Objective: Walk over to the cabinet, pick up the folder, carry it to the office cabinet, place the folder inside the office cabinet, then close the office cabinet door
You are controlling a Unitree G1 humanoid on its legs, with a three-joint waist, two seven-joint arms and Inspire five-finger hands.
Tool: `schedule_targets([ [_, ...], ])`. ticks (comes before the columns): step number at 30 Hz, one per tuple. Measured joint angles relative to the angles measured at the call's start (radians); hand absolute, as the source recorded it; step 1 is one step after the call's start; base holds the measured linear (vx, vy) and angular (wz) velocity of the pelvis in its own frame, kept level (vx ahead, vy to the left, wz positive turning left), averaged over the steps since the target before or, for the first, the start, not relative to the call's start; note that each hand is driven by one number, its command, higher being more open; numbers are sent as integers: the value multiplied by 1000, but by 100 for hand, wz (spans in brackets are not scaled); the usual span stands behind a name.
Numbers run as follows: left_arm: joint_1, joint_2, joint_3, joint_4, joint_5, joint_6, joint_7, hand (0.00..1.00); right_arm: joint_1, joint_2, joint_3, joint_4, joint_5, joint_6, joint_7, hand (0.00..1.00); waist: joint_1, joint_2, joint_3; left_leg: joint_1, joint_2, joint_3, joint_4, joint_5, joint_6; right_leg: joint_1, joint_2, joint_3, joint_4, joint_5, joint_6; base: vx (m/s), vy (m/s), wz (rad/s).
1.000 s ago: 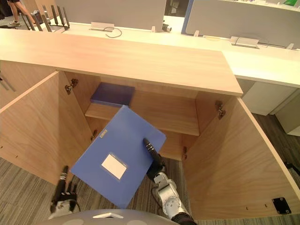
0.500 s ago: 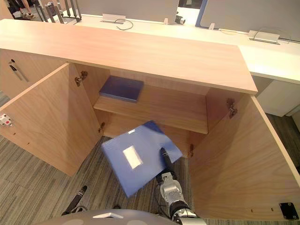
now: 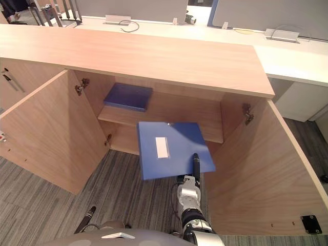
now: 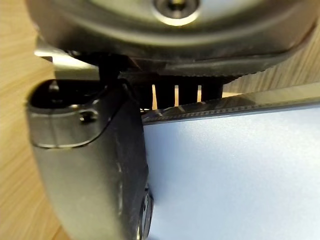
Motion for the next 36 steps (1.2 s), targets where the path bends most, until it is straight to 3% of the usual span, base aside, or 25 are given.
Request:
schedule_targets([
  [4, -4, 2, 3, -3, 1, 1, 3, 100, -2, 0, -3, -91, -1, -34, -3, 0, -1, -8, 1, -76, 24, 99, 156, 17, 2, -11, -6, 3, 5, -19, -8, 63, 8, 0],
  [5, -5, 0, 8, -4, 4, 2, 5, 100, -2, 0, -1, -107, -1, -34, -3, 0, -1, -15, 6, -113, 24, 110, 232, 43, 0, -6, -17, 5, 6, -22, -12, 107, 48, -12],
  [6, -6, -2, 31, -13, 10, 3, 6, 100, -3, 1, 7, -122, -1, -33, -4, 0, 6, -30, 20, -194, 25, 128, 406, 133, 5, 12, -48, 24, 17, -35, -14, 106, 62, -25],
  [8, 9, -9, 40, -24, 18, 4, 9, 100, -4, 1, 26, -124, -3, -36, -5, 0, 24, -41, 27, -236, 42, 149, 473, 88, 3, 20, -71, 55, 42, -58, -16, 138, 110, -48],
  [11, 36, -18, 34, -25, 34, 7, 13, 100, -7, 1, 44, -124, -6, -28, -5, 0, 38, -39, 26, -269, 57, 133, 337, 92, -12, 20, -116, 111, 75, -98, 24, 185, 193, -52],
  [12, 41, -23, 35, -24, 34, 10, 14, 100, -7, 1, 46, -123, -8, -26, -5, 0, 38, -34, 23, -264, 58, 126, 280, 119, -17, 19, -120, 119, 78, -104, 33, 263, 323, -64],
  [13, 52, -33, 38, -22, 34, 18, 14, 100, -7, -1, 49, -122, -10, -24, -6, 0, 40, -9, 13, -229, 61, 91, 162, 217, -43, 19, -122, 145, 85, -118, 59, 302, 345, -50],
  [14, 52, -30, 42, -21, 38, 20, 13, 100, -4, -2, 49, -119, -10, -15, -8, 0, 45, -26, 9, -194, 35, 89, 123, 158, -34, 17, -141, 151, 84, -122, 69, 306, 328, -33],
  [16, 20, -4, 37, -21, 53, 14, 12, 100, -13, -1, 45, -107, -13, 5, -6, 0, 42, -44, 13, -197, 7, 93, 108, 115, -13, 4, -165, 147, 80, -102, 96, 227, 219, 0],
  [18, -7, 1, 33, -3, 74, 15, 12, 100, -23, -1, 50, -68, -20, 25, -6, 0, 43, -44, 12, -180, -16, 104, 86, 109, -8, 14, -187, 139, 60, -65, 116, 203, 210, -11],
  [20, -8, 7, 2, 2, 75, 15, 13, 100, -18, -2, 86, -14, -45, 63, -6, 0, 44, -34, 5, -109, -35, 118, 15, 114, -1, 42, -201, 137, 26, -21, 114, 122, 105, -36],
  [23, -16, 33, -74, 18, 75, 15, 14, 100, -16, -4, 98, 44, -51, 72, -4, 0, 38, -18, -23, -59, -52, 111, -101, 126, 10, 34, -202, 136, -3, 9, 126, 49, 57, -24],
  [27, -14, 49, -130, 23, 75, 11, 16, 100, -13, -25, 96, 113, -51, 68, -4, 0, 26, -16, -37, -14, -88, 111, -239, 180, 17, -5, -228, 137, -1, 12, 130, -45, 30, -21],
  [31, -2, 51, -160, 23, 75, -5, 24, 100, -2, -48, 96, 136, -55, 68, -8, 0, 27, -14, -39, 36, -138, 81, -345, 192, 20, -60, -260, 149, 45, 12, 131, -75, 72, -45],
  [34, 4, 41, -172, 40, 78, -3, 26, 100, 27, -68, 96, 136, -86, 68, -7, 0, 21, 22, -47, 72, -137, 53, -357, 185, 36, -171, -265, 203, 280, 5, 120, -58, 88, -37],
  [35, 7, 44, -172, 44, 85, -3, 21, 100, 37, -69, 95, 135, -86, 67, -7, 0, 11, 22, -44, 90, -141, 53, -354, 186, 51, -233, -280, 207, 438, -14, 77, -29, 74, -6],
  [36, 8, 47, -167, 47, 99, -3, 15, 100, 40, -65, 96, 135, -87, 67, -7, 0, 4, 14, -42, 100, -148, 53, -355, 187, 56, -266, -294, 205, 516, -17, 56, -6, 46, 6],
])
